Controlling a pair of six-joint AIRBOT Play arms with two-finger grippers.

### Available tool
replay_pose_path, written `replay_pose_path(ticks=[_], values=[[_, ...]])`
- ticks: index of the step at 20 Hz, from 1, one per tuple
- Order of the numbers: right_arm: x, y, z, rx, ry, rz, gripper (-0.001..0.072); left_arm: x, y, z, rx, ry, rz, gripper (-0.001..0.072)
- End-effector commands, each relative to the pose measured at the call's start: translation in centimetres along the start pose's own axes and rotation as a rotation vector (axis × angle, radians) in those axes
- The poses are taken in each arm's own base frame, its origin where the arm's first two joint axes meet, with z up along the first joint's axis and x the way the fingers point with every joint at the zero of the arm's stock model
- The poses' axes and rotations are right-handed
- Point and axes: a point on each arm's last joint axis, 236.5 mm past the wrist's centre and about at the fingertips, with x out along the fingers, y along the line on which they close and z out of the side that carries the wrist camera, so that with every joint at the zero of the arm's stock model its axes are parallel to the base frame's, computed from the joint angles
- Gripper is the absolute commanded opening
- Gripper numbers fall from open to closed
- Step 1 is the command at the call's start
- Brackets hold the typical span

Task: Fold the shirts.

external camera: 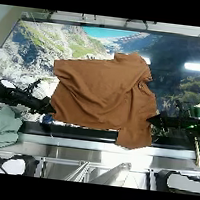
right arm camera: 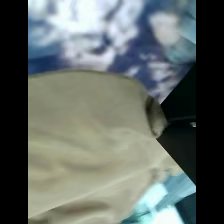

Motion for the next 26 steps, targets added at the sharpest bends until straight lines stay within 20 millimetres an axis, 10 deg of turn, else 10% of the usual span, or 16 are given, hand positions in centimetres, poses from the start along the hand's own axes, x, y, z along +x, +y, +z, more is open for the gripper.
replay_pose_path(ticks=[1,5,10,15,17,19,23,26], values=[[-3.0,7.6,0.3,-0.093,-0.017,0.213,0.0028,-4.1,-5.2,0.5,0.091,-0.051,-0.164,0.0020],[-15.0,25.2,1.3,-0.467,-0.350,0.601,0.0029,-19.4,-19.7,0.7,0.432,-0.428,-0.539,0.0019],[-31.5,43.8,-6.8,-1.001,-0.996,0.714,0.0029,-40.5,-33.9,-12.1,1.016,-1.063,-0.703,0.0020],[-34.9,52.5,-15.9,-1.382,-1.269,0.522,0.0029,-48.1,-38.6,-21.0,1.198,-1.402,-0.645,0.0021],[-34.3,53.1,-15.5,-1.450,-1.283,0.335,0.0028,-47.6,-38.9,-21.2,1.253,-1.307,-0.672,0.0020],[-33.8,50.9,-12.1,-1.364,-1.261,0.162,0.0028,-45.9,-36.9,-17.1,1.169,-1.163,-0.579,0.0020],[-31.9,42.8,-3.3,-1.118,-1.129,0.007,0.0028,-40.7,-32.5,-7.7,1.000,-0.922,-0.424,0.0020],[-26.7,36.1,3.2,-0.962,-0.958,0.024,0.0028,-34.4,-29.9,0.0,0.897,-0.734,-0.351,0.0020]])
